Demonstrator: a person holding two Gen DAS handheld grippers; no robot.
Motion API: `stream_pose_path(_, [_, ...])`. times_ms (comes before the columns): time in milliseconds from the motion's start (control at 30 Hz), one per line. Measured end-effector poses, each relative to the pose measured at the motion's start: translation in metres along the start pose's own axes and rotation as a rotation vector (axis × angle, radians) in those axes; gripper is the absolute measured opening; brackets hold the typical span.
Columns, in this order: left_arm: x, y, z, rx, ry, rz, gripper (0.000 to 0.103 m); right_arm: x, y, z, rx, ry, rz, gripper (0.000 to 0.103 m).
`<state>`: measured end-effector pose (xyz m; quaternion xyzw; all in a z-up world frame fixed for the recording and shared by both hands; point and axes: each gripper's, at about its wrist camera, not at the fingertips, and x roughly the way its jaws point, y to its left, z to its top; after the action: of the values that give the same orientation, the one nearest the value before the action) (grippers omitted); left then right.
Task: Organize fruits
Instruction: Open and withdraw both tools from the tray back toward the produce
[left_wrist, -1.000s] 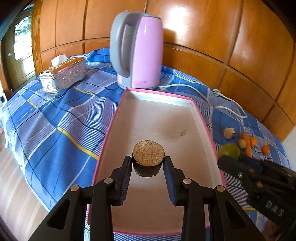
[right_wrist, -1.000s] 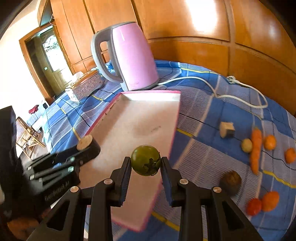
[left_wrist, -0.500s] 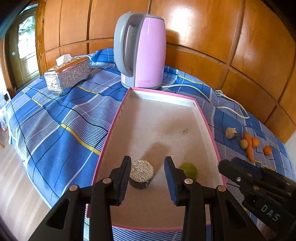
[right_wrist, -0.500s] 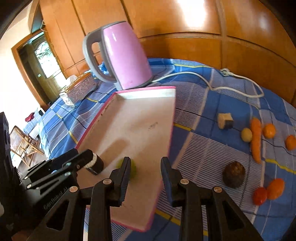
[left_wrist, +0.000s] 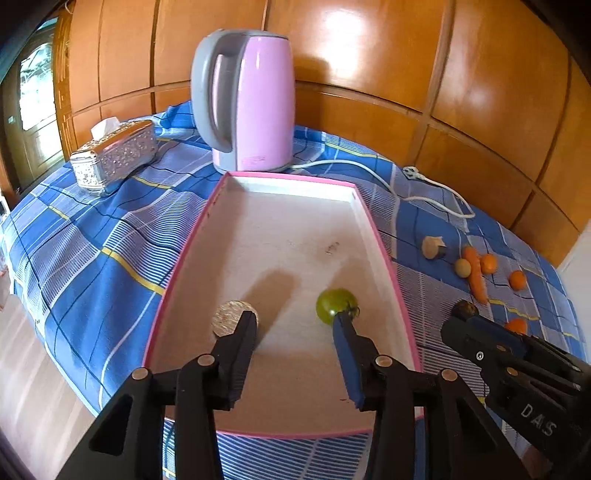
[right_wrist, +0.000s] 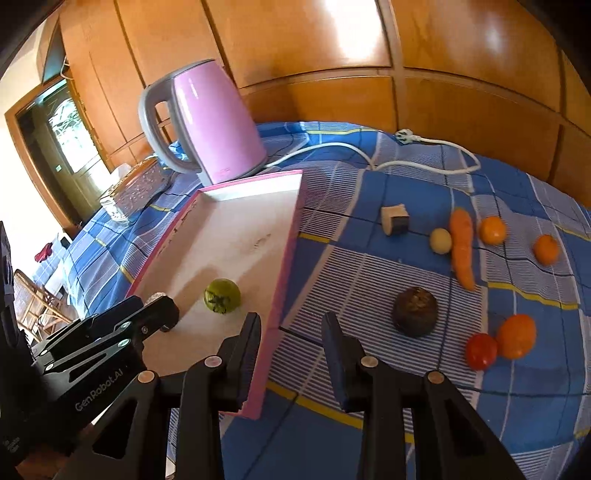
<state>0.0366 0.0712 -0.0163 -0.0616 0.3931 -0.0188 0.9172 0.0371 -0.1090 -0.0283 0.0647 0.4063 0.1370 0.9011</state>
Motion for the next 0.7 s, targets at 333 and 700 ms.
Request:
stream_pose_path(333, [-0.002, -0.028, -0.008, 0.080, 0.011, -0.055, 0.044, -0.011, -0.030, -0.011, 0.060, -0.013, -0.057, 0.034])
stream_pose_path(700, [-0.002, -0.060, -0.012, 0.157, 0.021, -0.122, 0.044, -0.036, -0.097, -0.034, 0.193, -0.025, -0.171, 0.034])
